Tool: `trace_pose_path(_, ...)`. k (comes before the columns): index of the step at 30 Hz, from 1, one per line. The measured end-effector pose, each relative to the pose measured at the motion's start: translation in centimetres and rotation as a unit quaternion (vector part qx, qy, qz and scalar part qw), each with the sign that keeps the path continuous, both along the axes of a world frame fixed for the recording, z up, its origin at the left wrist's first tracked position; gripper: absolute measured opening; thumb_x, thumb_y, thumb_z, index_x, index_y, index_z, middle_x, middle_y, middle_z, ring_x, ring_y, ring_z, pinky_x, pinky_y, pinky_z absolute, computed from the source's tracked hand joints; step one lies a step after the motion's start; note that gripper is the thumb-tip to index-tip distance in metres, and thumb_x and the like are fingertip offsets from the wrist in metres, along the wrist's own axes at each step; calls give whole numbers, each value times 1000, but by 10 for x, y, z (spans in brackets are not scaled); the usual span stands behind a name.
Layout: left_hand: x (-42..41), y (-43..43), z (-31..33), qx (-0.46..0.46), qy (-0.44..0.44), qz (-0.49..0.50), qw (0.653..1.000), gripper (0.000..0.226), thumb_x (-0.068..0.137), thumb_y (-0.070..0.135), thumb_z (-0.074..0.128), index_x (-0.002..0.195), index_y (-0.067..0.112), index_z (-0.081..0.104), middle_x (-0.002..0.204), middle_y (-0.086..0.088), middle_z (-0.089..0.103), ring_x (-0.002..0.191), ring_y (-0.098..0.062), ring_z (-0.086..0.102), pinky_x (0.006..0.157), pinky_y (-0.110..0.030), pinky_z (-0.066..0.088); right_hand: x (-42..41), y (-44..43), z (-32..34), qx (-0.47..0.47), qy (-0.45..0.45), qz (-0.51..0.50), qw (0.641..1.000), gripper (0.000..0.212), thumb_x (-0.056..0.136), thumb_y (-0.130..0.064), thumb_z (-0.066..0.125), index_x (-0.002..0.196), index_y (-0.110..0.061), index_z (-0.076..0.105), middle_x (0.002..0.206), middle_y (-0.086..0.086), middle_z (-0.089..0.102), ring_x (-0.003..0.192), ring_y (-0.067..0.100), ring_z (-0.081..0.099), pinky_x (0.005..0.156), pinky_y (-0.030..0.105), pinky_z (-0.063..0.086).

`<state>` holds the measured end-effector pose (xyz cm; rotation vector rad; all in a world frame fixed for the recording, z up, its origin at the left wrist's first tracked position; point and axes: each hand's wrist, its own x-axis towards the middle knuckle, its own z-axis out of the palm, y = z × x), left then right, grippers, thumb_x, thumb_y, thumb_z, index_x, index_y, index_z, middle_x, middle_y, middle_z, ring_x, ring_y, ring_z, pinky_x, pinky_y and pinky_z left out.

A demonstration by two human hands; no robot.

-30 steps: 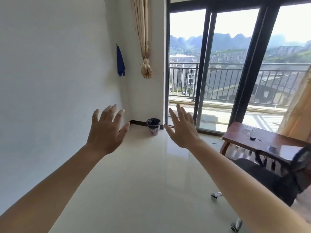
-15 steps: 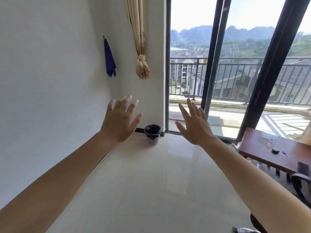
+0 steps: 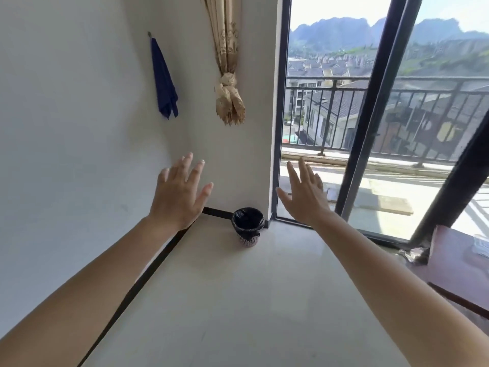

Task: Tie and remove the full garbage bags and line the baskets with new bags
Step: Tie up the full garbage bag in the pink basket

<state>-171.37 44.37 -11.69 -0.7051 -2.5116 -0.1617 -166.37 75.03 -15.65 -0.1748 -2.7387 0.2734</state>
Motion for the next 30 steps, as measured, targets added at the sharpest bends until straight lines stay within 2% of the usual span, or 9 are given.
trace_pose_path(5,-128,-23,-38,19,-33,27,999,65,98,52,25,146,11,37,156,-19,31,142,-33,31,109,-55,28,-131,-8,-24,52,-6,61,997,75,99,-54,37,158,-23,2,165,10,-11,152,28,-7,120,48,-3)
trace_pose_path(9,-238,-28,-73,-3,-72,33,997,70,96,54,21,149,9,34,158,-19,26,144,-33,27,111,-53,27,-246,-7,-54,58,-33,44,997,75,99,-54,37,158,-23,2,165,11,-10,152,28,-5,122,50,0)
trace_pose_path(13,-350,-15,-86,-27,-115,21,993,65,101,49,28,153,10,26,162,-17,15,148,-30,18,115,-49,21,-339,2,-73,70,-76,26,994,76,100,-55,37,158,-22,2,165,11,-8,152,29,-4,122,50,2)
trace_pose_path(17,-448,36,-96,-61,-159,-13,985,65,101,50,29,155,15,18,164,-12,6,150,-26,10,117,-44,16,-399,34,-92,69,-101,12,992,72,100,-53,35,158,-20,8,165,13,-3,152,29,1,122,48,6)
trace_pose_path(20,-507,89,-127,-86,-178,-49,979,64,101,49,31,155,16,18,164,-11,6,149,-26,10,117,-43,14,-435,74,-123,52,-129,-25,990,70,101,-52,35,158,-21,9,165,12,-1,152,29,1,122,47,7)
trace_pose_path(25,-594,175,-212,-102,-270,-42,957,66,99,51,32,155,19,19,164,-9,7,150,-24,9,117,-43,15,-507,148,-198,3,-185,-93,978,70,101,-54,31,158,-18,9,165,12,1,152,30,5,122,48,11)
trace_pose_path(30,-668,230,-303,-105,-386,-5,917,66,99,51,34,154,19,19,164,-7,8,149,-25,12,116,-45,21,-582,191,-285,-54,-265,-116,956,69,101,-53,33,157,-18,12,165,13,4,151,29,8,120,45,13)
